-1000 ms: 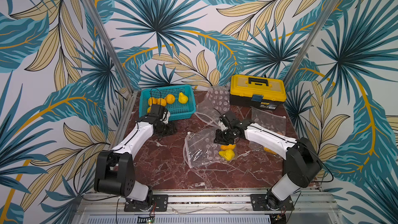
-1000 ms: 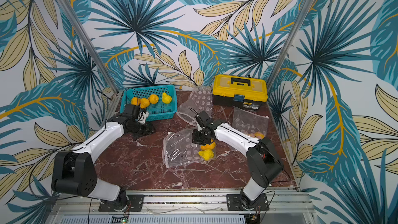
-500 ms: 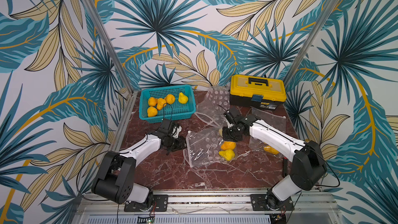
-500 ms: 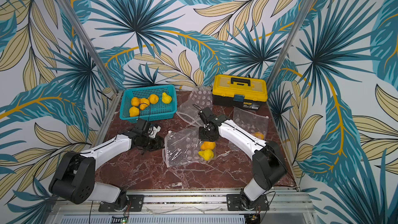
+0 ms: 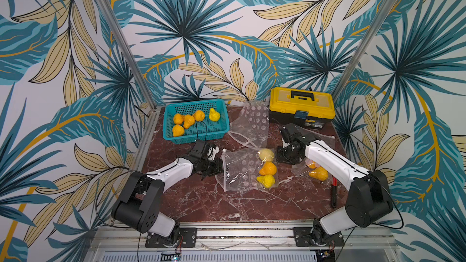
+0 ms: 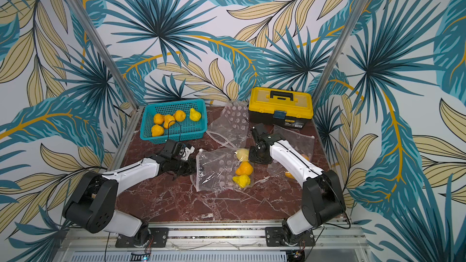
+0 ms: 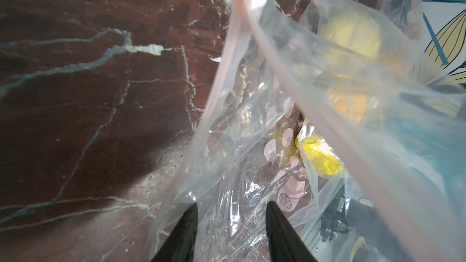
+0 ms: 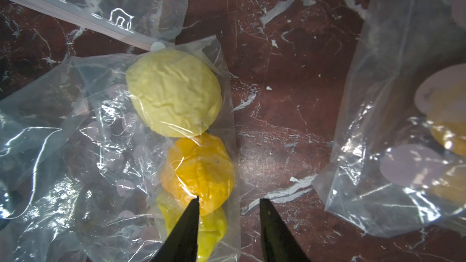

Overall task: Open the zip-top bag and take out the pear
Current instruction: Adjust the zipper food storage bag at the center of the board.

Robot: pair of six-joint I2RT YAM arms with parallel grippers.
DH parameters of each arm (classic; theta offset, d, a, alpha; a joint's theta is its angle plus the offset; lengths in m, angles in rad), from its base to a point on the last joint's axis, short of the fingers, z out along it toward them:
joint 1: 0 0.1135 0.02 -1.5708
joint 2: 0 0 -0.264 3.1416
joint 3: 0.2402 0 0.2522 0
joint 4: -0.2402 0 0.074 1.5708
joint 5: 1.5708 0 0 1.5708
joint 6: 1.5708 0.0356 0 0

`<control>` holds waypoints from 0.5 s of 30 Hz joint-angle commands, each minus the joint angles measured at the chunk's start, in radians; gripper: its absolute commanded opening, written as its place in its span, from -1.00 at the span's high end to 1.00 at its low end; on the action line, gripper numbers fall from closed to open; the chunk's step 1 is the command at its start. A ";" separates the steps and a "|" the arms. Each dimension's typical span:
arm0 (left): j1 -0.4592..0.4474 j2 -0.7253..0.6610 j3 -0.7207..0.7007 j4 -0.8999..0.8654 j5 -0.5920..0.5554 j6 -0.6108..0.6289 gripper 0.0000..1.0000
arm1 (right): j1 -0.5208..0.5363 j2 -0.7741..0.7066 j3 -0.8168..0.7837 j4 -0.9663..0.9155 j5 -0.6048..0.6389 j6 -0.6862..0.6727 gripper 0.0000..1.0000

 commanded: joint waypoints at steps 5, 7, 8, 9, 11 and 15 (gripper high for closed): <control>-0.026 0.085 -0.031 0.040 -0.024 -0.009 0.08 | -0.091 0.075 0.013 0.148 -0.182 -0.056 -0.10; -0.026 0.112 -0.044 0.040 -0.030 -0.001 0.08 | -0.097 0.118 0.039 0.177 -0.227 -0.054 -0.14; -0.027 0.123 -0.048 0.040 -0.032 0.000 0.08 | -0.101 0.137 0.046 0.192 -0.244 -0.049 -0.14; -0.027 0.135 -0.053 0.040 -0.037 0.001 0.08 | -0.106 0.158 0.047 0.215 -0.264 -0.037 -0.15; -0.027 0.154 -0.062 0.040 -0.047 0.002 0.08 | -0.116 0.193 0.056 0.251 -0.280 -0.010 -0.16; -0.027 0.179 -0.069 0.040 -0.060 0.006 0.08 | -0.132 0.264 0.086 0.311 -0.262 0.048 -0.20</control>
